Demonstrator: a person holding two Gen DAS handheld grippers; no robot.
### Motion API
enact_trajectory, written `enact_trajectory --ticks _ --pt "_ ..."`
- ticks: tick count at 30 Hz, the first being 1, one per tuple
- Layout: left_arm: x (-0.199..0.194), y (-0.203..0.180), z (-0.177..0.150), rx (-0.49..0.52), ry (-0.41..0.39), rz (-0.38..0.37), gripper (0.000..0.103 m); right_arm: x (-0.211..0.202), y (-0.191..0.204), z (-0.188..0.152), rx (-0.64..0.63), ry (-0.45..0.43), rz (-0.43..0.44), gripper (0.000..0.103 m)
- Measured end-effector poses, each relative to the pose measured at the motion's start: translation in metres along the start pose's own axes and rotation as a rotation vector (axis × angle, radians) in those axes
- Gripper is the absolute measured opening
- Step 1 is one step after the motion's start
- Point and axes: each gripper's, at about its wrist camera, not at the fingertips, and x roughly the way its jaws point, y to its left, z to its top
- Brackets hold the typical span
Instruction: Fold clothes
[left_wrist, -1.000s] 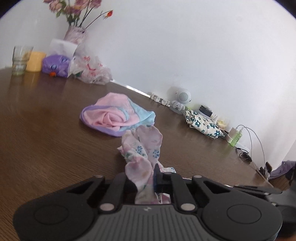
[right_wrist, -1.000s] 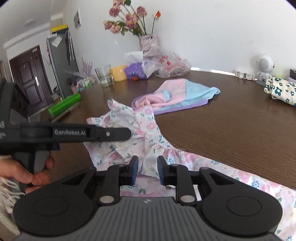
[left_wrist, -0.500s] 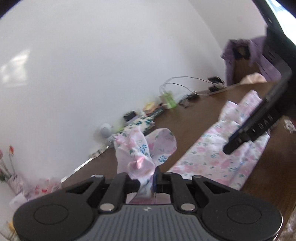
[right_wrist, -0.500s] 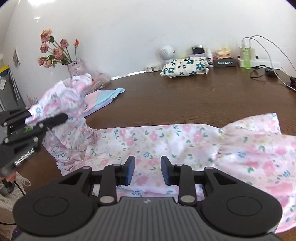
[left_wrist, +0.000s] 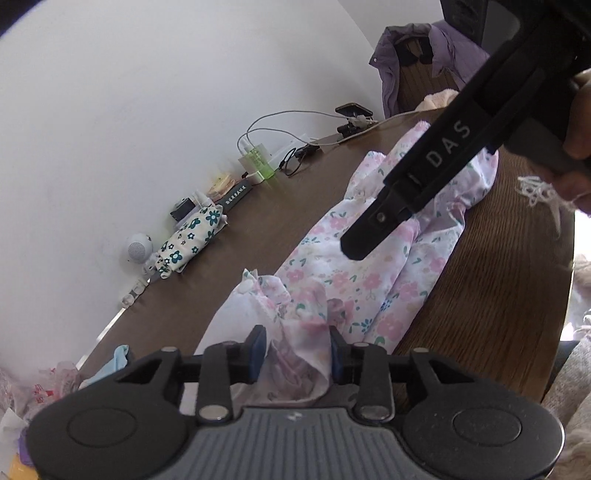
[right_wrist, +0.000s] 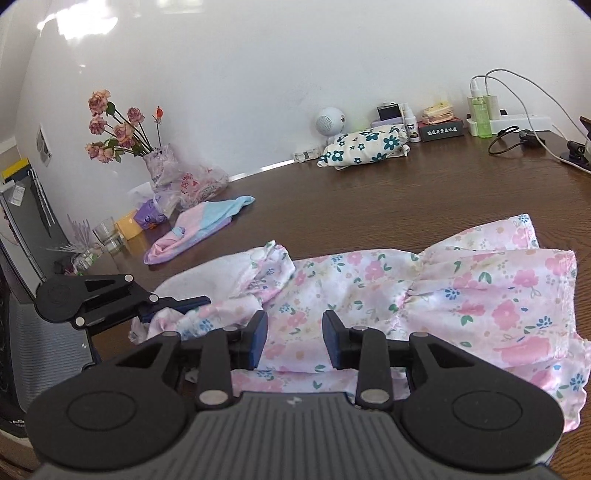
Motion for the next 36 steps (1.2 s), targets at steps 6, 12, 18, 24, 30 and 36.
enact_trajectory --ticks 6,12,18,24,30,36 --pt "-0.034 0.02 -0.003 -0.122 -0.048 -0.043 0.049 0.019 0.001 0.022 0.068 0.038 0.126 0.037" --pt "-0.063 0.06 -0.023 -0.337 -0.07 -0.054 0.051 0.061 0.005 0.039 0.121 0.14 0.168 0.043" --pt "-0.046 0.094 -0.046 -0.453 0.01 0.007 0.026 0.084 0.011 0.038 0.134 0.201 0.213 0.004" --pt "-0.016 0.089 -0.053 -0.451 0.059 -0.101 0.008 0.072 0.0 0.05 0.125 0.162 0.193 0.003" --pt "0.002 0.075 -0.046 -0.416 0.075 -0.123 0.009 0.084 -0.018 0.052 0.135 0.196 0.127 0.003" --pt "0.001 0.083 -0.049 -0.447 0.072 -0.129 0.021 0.079 -0.023 0.045 0.127 0.191 0.1 0.004"
